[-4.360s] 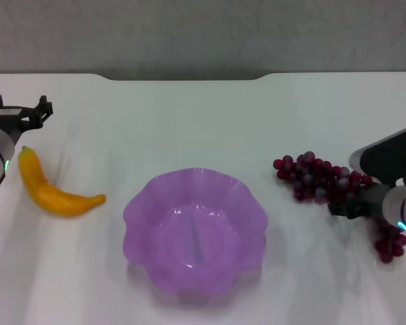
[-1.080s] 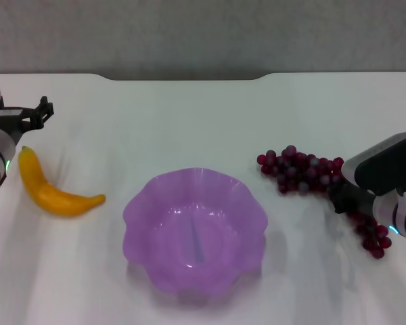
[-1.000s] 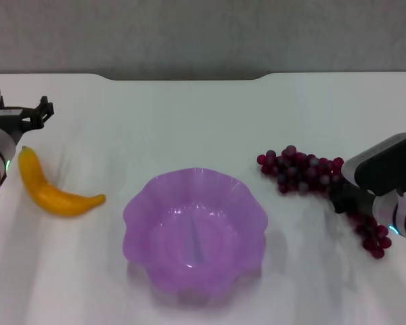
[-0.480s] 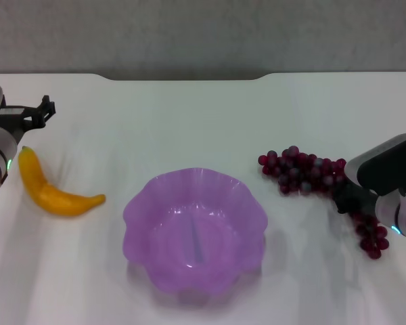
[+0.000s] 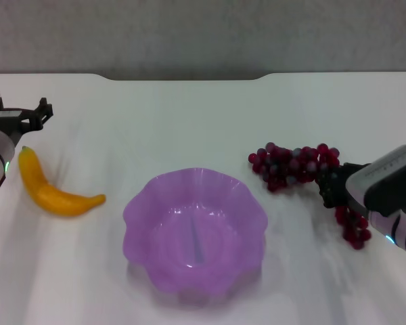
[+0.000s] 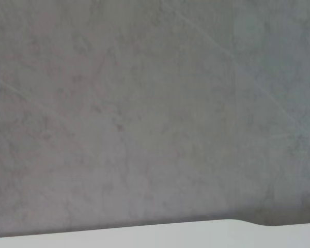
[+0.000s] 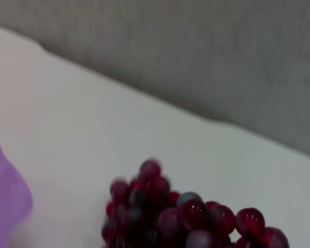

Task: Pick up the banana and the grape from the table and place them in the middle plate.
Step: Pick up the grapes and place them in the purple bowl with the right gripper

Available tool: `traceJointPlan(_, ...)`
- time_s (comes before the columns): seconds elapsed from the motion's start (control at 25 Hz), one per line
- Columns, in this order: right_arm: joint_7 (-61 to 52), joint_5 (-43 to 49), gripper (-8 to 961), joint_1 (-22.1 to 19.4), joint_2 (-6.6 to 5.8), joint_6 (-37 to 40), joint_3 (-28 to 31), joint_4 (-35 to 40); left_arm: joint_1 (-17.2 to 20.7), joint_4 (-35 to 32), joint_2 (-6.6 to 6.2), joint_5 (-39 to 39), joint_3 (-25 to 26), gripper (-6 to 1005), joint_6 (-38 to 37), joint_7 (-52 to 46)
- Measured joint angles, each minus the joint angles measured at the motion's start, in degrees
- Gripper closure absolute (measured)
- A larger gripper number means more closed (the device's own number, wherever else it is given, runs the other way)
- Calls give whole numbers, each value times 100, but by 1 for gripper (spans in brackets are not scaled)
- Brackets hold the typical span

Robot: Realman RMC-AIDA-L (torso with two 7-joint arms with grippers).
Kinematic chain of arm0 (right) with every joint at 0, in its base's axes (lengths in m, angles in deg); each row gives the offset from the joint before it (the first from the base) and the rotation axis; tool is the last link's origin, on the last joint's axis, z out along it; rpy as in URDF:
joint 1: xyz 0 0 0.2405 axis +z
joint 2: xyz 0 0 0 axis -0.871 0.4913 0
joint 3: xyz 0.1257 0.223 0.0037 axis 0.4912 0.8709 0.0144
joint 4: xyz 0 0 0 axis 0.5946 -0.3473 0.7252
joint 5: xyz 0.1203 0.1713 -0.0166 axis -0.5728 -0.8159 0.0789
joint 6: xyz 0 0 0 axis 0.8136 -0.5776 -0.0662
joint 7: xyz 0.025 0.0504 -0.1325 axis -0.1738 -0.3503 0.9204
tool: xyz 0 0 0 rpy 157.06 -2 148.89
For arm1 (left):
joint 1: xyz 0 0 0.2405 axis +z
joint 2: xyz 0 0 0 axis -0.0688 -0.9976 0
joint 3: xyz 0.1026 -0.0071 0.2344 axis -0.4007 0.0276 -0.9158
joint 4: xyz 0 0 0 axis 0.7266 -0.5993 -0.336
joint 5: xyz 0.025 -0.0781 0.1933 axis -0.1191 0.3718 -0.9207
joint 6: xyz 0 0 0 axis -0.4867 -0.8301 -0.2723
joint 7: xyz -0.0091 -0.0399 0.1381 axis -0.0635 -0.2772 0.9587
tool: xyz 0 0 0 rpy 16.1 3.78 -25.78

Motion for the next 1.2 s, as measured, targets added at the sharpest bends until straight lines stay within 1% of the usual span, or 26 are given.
traceJointPlan(0.28,2,1,779,-180,-1,1086,-157,-189,3,5,0,-3,3,105,0,0)
traceJointPlan(0.6,22,1,780,-440,0,2331,-317,-139,21,-6,0,10,3,105,0,0)
traceJointPlan(0.68,63,1,780,-464,-1,2493,-322,-119,22,-6,0,11,3,105,0,0)
traceJointPlan(0.84,329,1,781,-565,-1,2610,-328,142,54,-1,0,13,3,106,1,0)
traceJointPlan(1.0,657,1,782,-782,-22,2495,-391,819,76,3,-1,11,3,106,0,0)
traceJointPlan(1.2,978,6,784,-1008,-33,2215,-712,1721,90,0,-6,12,3,106,1,0)
